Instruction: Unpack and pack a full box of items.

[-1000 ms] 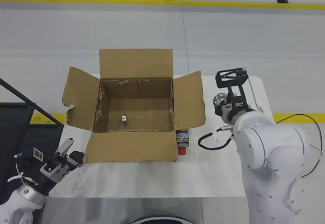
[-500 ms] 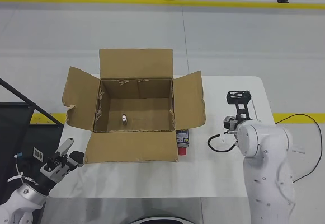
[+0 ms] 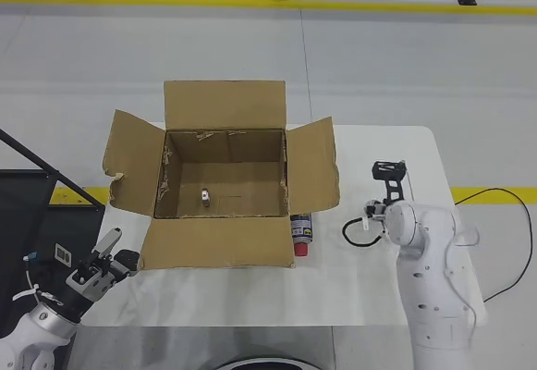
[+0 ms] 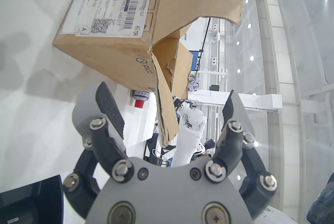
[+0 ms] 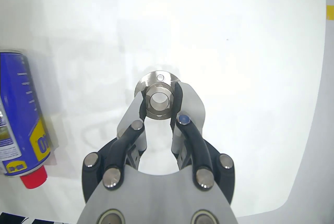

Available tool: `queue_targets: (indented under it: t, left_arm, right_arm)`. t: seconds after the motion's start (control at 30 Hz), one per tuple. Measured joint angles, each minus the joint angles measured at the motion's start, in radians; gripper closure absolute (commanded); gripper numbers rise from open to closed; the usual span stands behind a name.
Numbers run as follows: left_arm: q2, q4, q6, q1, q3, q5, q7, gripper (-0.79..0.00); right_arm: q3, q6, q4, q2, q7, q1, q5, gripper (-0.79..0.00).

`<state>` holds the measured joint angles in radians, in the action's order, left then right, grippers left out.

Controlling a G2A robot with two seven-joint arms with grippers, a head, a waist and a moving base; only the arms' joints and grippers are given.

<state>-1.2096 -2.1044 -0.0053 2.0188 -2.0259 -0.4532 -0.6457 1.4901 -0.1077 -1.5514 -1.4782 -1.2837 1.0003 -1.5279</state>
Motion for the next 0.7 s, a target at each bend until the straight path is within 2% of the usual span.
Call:
queue_targets:
  t: [0.23, 0.27, 0.37, 0.53, 0.57, 0.6, 0.63, 0.7]
  left_arm:
    - [0.000, 0.000, 0.000, 0.000, 0.000, 0.000, 0.000, -0.785]
    - [0.000, 0.000, 0.000, 0.000, 0.000, 0.000, 0.000, -0.785]
    - [0.000, 0.000, 0.000, 0.000, 0.000, 0.000, 0.000, -0.785]
    - [0.000, 0.000, 0.000, 0.000, 0.000, 0.000, 0.000, -0.785]
    - [0.000, 0.000, 0.000, 0.000, 0.000, 0.000, 0.000, -0.785]
    - [0.000, 0.000, 0.000, 0.000, 0.000, 0.000, 0.000, -0.785]
    - [0.000, 0.000, 0.000, 0.000, 0.000, 0.000, 0.000, -0.785]
    - [0.000, 0.000, 0.000, 0.000, 0.000, 0.000, 0.000, -0.785]
  right_arm:
    - [-0.033, -0.024, 0.096, -0.002, -0.019, -0.051, -0.032, 0.000]
    - [-0.034, -0.027, 0.103, -0.002, -0.016, -0.054, -0.027, -0.028]
    - [-0.032, -0.033, 0.112, -0.001, -0.010, -0.055, -0.017, -0.228]
    - [-0.031, -0.038, 0.104, 0.000, -0.011, -0.049, -0.014, -0.382]
    - [-0.031, -0.041, 0.100, 0.001, -0.014, -0.047, -0.016, -0.517]
    - [-0.032, -0.044, 0.096, 0.001, -0.018, -0.046, -0.020, -0.616]
    - [-0.033, -0.047, 0.091, 0.001, -0.023, -0.045, -0.024, -0.696]
    - [-0.038, -0.056, 0.068, 0.001, -0.033, -0.045, -0.036, -0.785]
